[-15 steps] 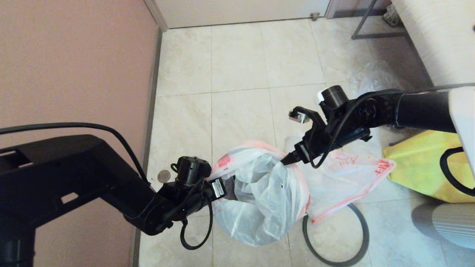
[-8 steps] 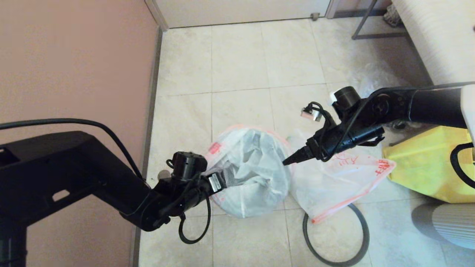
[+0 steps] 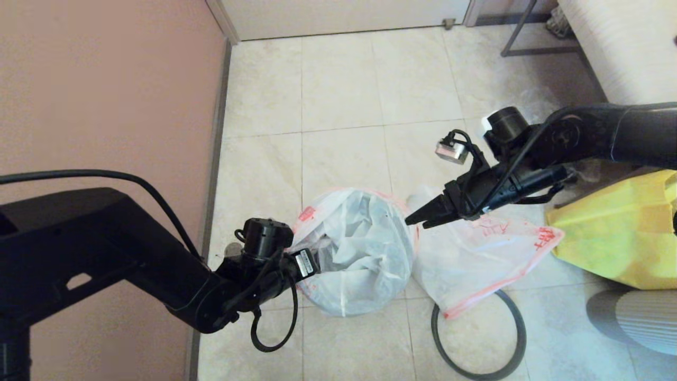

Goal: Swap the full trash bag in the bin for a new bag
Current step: Put the new garbage bag on the trash can

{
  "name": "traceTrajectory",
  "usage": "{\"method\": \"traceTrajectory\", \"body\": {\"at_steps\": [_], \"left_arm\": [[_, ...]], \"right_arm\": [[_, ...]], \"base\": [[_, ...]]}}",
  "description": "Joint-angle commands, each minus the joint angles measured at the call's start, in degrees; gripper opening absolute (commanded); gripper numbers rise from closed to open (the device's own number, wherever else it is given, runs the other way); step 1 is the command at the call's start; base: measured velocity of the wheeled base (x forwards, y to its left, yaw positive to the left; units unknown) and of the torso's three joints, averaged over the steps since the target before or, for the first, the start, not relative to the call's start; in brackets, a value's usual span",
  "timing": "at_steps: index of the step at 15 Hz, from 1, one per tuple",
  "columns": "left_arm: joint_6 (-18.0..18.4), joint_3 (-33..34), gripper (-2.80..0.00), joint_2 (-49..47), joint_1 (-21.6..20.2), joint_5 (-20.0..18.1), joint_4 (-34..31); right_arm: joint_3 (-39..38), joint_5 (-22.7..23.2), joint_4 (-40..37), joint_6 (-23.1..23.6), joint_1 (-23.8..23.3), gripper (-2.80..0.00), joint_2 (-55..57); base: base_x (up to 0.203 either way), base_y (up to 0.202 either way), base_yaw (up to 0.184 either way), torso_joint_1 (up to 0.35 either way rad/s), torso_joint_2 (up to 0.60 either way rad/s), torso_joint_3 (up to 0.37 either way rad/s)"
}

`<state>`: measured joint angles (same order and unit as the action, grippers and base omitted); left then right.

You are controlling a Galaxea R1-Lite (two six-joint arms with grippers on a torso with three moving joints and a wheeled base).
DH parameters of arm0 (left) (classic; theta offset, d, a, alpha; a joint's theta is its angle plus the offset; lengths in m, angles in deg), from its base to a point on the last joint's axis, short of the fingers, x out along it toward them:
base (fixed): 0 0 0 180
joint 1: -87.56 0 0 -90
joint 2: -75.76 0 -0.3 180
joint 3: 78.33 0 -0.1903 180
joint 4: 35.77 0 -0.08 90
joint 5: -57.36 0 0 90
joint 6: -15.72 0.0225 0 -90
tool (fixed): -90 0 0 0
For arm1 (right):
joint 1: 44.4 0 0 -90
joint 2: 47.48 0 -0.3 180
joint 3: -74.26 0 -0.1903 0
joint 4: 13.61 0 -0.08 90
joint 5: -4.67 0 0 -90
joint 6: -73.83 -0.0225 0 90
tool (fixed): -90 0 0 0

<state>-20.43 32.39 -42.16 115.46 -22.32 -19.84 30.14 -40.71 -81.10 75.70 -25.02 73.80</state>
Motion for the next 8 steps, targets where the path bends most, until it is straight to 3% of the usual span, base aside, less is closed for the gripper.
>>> {"method": "traceTrajectory", "body": {"at_steps": [1, 6, 8], "left_arm": [[-0.23, -0.10, -2.80, -0.63, 0.19, -0.23, 0.25], [-0.05, -0.58, -2.80, -2.39, 0.67, -1.17, 0.34], [0.02, -0.58, -2.80, -3.40, 0.67, -1.18, 0.39]], "right_arm": [[0.02, -3.18, 0.21, -2.06, 1.72, -2.80, -1.13], [-0.02, -28.23, 10.69, -20.45, 7.35, -2.80, 1.98], [-1.94, -33.05, 11.88, -24.88, 7.75, -2.80, 2.60]], "base": [[0.000, 0.000, 0.000, 0.000, 0.00, 0.000], [0.000, 0.000, 0.000, 0.000, 0.00, 0.000], [0.000, 0.000, 0.000, 0.000, 0.00, 0.000]]}}
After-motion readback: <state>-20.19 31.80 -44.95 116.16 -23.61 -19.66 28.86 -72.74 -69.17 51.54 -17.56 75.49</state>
